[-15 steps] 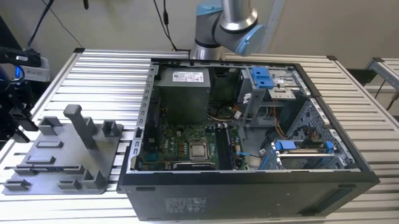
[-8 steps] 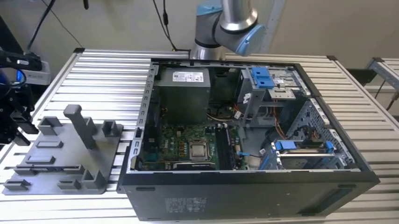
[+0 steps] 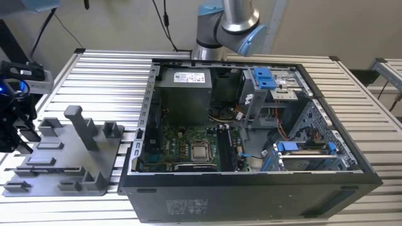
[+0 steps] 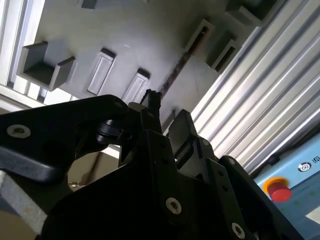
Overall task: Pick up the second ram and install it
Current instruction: 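Pick up the second ram and move it above second insertion slot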
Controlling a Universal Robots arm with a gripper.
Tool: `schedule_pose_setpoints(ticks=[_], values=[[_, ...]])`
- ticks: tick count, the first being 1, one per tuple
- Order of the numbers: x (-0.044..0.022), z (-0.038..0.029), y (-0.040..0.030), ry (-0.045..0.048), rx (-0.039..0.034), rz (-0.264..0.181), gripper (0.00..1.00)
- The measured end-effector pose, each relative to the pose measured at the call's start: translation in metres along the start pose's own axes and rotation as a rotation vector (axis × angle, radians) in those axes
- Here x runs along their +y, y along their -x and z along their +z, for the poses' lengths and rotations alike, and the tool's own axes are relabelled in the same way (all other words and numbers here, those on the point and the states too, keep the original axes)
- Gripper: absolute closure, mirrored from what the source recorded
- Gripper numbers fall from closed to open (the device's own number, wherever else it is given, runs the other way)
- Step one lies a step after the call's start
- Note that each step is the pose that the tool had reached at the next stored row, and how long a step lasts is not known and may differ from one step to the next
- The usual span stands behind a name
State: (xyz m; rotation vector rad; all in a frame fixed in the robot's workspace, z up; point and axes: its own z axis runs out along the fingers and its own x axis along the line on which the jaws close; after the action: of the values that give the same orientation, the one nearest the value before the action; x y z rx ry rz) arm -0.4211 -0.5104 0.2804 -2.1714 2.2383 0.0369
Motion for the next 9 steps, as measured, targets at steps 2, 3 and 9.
schedule_pose_setpoints(ticks=[2,3,9], values=[[0.0000,0.0029,-0.0012,-0.0005,-0.0001,-0.002,0.64],[0.0000,0.0043,-0.0018,-0.0010,0.0000,-0.003,0.64],[-0.0002,0.0129,-0.0048,-0.0063,-0.0002,-0.011,0.64]])
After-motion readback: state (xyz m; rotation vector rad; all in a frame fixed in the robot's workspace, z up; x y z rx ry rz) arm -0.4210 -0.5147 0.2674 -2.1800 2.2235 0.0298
